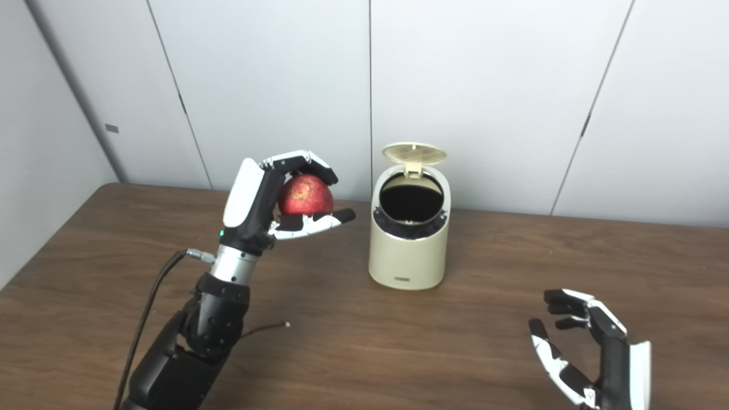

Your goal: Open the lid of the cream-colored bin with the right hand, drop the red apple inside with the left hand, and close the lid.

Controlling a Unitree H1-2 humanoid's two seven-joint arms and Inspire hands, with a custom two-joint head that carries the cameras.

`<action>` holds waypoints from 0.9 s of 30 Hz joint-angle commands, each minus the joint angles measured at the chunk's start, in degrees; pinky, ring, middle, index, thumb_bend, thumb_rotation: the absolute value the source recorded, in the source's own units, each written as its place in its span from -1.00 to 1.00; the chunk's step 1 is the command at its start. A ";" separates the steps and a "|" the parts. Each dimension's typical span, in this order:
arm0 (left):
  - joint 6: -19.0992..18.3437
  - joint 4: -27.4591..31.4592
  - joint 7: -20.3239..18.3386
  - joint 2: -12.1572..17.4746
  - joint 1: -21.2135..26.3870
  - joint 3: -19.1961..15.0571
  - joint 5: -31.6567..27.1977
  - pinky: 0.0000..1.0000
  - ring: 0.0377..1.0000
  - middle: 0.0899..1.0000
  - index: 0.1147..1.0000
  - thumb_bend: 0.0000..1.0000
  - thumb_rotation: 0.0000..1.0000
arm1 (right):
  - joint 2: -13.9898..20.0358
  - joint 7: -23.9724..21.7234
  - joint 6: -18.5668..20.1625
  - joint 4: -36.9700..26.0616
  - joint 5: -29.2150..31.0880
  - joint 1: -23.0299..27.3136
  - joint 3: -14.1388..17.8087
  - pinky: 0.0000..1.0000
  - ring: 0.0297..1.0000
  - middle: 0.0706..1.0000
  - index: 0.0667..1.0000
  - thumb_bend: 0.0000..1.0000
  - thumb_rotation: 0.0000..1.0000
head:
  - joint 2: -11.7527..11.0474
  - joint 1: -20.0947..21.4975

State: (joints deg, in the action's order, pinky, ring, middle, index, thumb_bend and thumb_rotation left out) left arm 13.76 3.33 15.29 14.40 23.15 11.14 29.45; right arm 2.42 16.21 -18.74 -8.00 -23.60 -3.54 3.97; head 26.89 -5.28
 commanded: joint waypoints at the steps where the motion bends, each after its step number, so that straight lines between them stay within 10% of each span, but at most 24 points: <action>1: 3.02 3.27 0.29 -0.70 1.67 -0.33 1.96 -0.32 -0.20 -0.11 -0.11 -0.05 -1.00 | -0.54 1.54 -3.15 1.81 -0.03 0.24 -0.13 -0.02 0.16 0.18 0.17 -0.66 -1.00 | 0.01 0.63; 11: 12.59 1.58 3.24 -2.25 4.52 0.15 12.35 -0.32 -0.22 -0.09 -0.10 -0.05 -1.00 | -0.66 5.26 -5.11 6.18 -3.82 0.79 -1.11 -0.02 0.17 0.20 0.18 -0.54 -0.99 | -0.59 4.65; 27: 13.16 -14.24 18.71 0.24 13.72 13.32 10.06 -0.41 -0.27 -0.11 -0.05 -0.06 -1.00 | -1.18 9.66 -7.26 9.62 -5.84 1.44 -3.10 -0.01 0.17 0.21 0.20 -0.48 -0.46 | -0.92 7.91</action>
State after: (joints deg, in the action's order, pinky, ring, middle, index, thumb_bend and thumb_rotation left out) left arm 26.17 -11.20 31.70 14.37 33.05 24.26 39.60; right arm 2.43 24.71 -23.44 -3.75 -28.50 -0.30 1.86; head 25.84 2.46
